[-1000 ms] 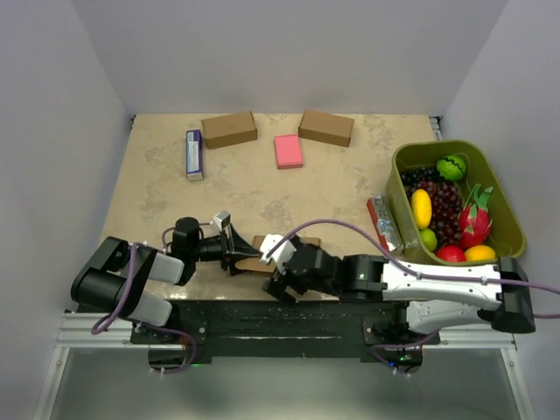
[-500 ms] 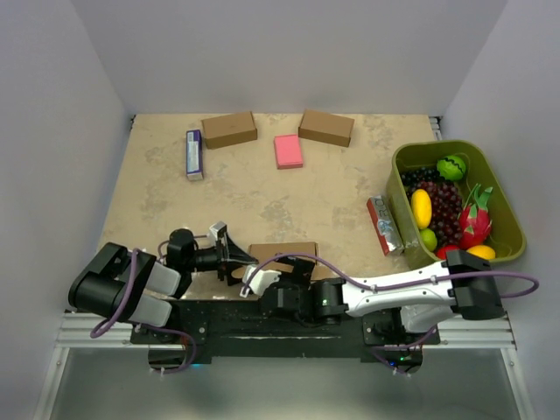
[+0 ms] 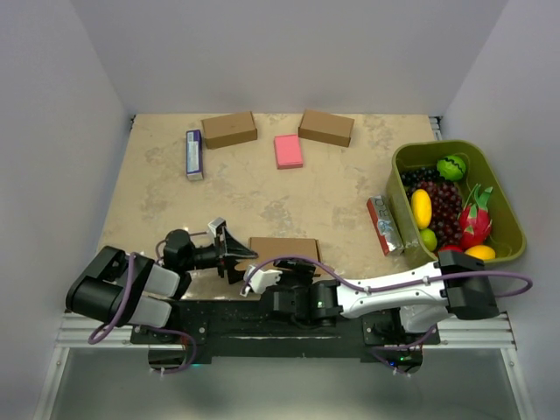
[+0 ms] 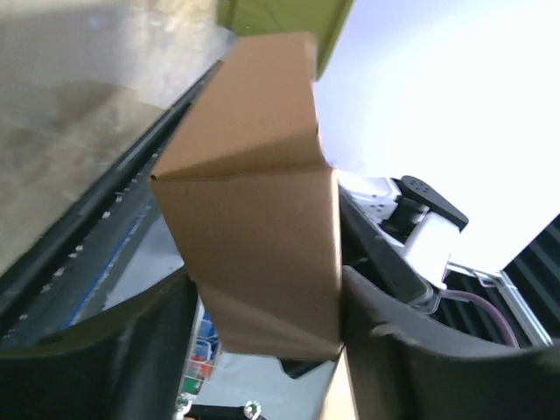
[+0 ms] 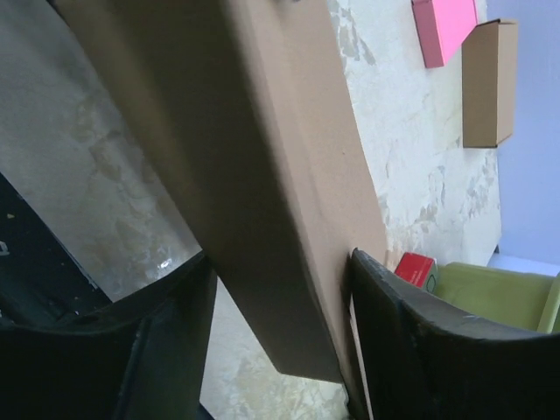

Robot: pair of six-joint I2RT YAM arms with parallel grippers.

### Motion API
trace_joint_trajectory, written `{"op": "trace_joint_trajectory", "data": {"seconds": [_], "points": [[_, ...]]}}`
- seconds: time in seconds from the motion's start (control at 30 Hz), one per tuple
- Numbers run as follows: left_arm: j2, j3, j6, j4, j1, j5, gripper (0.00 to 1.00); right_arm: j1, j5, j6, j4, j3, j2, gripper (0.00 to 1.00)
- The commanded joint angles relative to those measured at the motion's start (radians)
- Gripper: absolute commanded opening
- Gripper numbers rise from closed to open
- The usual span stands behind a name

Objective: Fold the paper box

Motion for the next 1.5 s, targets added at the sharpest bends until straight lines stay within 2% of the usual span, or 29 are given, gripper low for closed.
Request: {"op": "trace_joint_trajectory", "data": {"seconds": [0.0, 0.07, 0.1, 0.17, 0.27, 0.3, 0.33, 0.37, 0.43, 0.57, 0.73, 0.83, 0.93, 1.0, 1.17, 1.37, 1.47], "points": [[-0.035, 0.028, -0.031, 0.122, 0.011, 0.055, 0.84, -0.004, 0.015, 0.026, -0.045, 0.033, 0.016, 0.57], [-0.049, 0.053, 0.000, 0.105, 0.034, 0.072, 0.99, -0.004, -0.014, 0.026, -0.074, 0.039, 0.016, 0.57], [-0.058, 0.058, 0.053, 0.052, 0.046, 0.078, 1.00, -0.004, -0.016, 0.026, -0.087, 0.044, 0.015, 0.57], [-0.094, 0.064, 0.138, -0.040, 0.100, 0.089, 1.00, -0.009, -0.036, 0.056, -0.117, 0.058, 0.006, 0.57], [-0.153, 0.125, 0.398, -0.347, 0.163, 0.080, 1.00, -0.050, -0.146, 0.053, -0.127, 0.071, -0.033, 0.56], [-0.168, 0.154, 0.549, -0.536, 0.176, 0.070, 1.00, -0.065, -0.183, 0.049, -0.128, 0.078, -0.042, 0.55], [-0.196, 0.206, 0.610, -0.605, 0.202, 0.045, 1.00, -0.100, -0.211, 0.047, -0.133, 0.082, -0.056, 0.55], [-0.207, 0.228, 0.676, -0.646, 0.216, 0.035, 1.00, -0.122, -0.282, 0.044, -0.134, 0.085, -0.065, 0.55], [-0.246, 0.277, 0.716, -0.688, 0.256, -0.009, 1.00, -0.195, -0.361, 0.040, -0.130, 0.097, -0.086, 0.54], [-0.305, 0.380, 0.972, -0.904, 0.284, -0.173, 1.00, -0.329, -0.588, -0.025, -0.128, 0.137, -0.077, 0.54], [-0.386, 0.397, 1.022, -0.903, 0.287, -0.255, 1.00, -0.473, -0.816, -0.103, -0.183, 0.242, 0.013, 0.52], [-0.423, 0.435, 1.111, -0.975, 0.287, -0.305, 1.00, -0.533, -0.901, -0.144, -0.217, 0.294, 0.085, 0.52], [-0.443, 0.511, 1.300, -1.125, 0.287, -0.376, 1.00, -0.581, -0.927, -0.175, -0.251, 0.344, 0.162, 0.51], [-0.454, 0.536, 1.358, -1.190, 0.286, -0.405, 1.00, -0.607, -0.965, -0.203, -0.259, 0.377, 0.214, 0.51], [-0.490, 0.548, 1.487, -1.181, 0.224, -0.385, 1.00, -0.645, -1.018, -0.235, -0.257, 0.407, 0.271, 0.51], [-0.434, 0.625, 1.664, -1.317, 0.048, -0.574, 0.98, -0.673, -1.050, -0.244, -0.249, 0.394, 0.253, 0.51], [-0.385, 0.650, 1.681, -1.285, 0.023, -0.557, 0.97, -0.676, -1.067, -0.244, -0.248, 0.394, 0.251, 0.51]]}}
